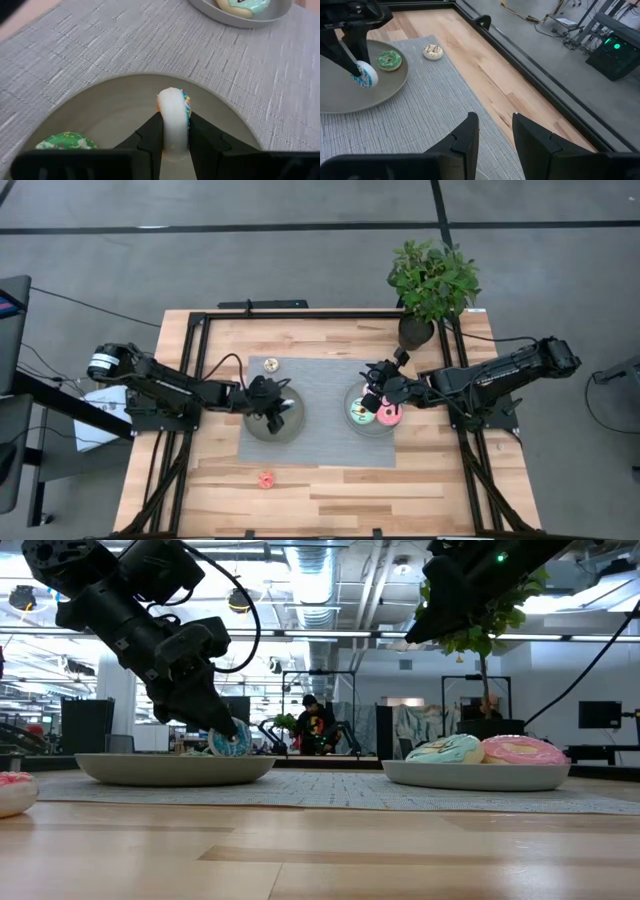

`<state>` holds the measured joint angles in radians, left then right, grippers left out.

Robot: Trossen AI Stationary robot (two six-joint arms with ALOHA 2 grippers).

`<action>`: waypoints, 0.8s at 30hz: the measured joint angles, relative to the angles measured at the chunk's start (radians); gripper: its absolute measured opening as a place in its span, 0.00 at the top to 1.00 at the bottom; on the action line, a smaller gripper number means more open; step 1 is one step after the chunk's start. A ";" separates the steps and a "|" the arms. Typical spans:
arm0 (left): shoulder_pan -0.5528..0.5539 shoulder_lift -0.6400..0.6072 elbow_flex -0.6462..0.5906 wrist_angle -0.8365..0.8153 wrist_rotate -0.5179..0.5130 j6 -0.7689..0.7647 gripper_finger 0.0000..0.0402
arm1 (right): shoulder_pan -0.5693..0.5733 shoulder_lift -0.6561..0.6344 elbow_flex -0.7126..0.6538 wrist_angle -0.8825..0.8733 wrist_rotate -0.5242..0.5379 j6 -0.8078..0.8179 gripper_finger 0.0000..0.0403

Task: Pick & Place donuts
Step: Put the small blue donut into the green plate

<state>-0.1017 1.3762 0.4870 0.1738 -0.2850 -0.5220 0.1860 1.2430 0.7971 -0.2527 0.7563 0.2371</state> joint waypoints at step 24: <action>-0.014 0.102 0.033 0.042 -0.032 0.025 0.82 | 0.000 0.000 0.000 0.007 0.000 0.000 0.73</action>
<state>-0.1154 1.4780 0.5201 0.2157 -0.3167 -0.4973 0.1857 1.2434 0.7971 -0.2461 0.7558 0.2375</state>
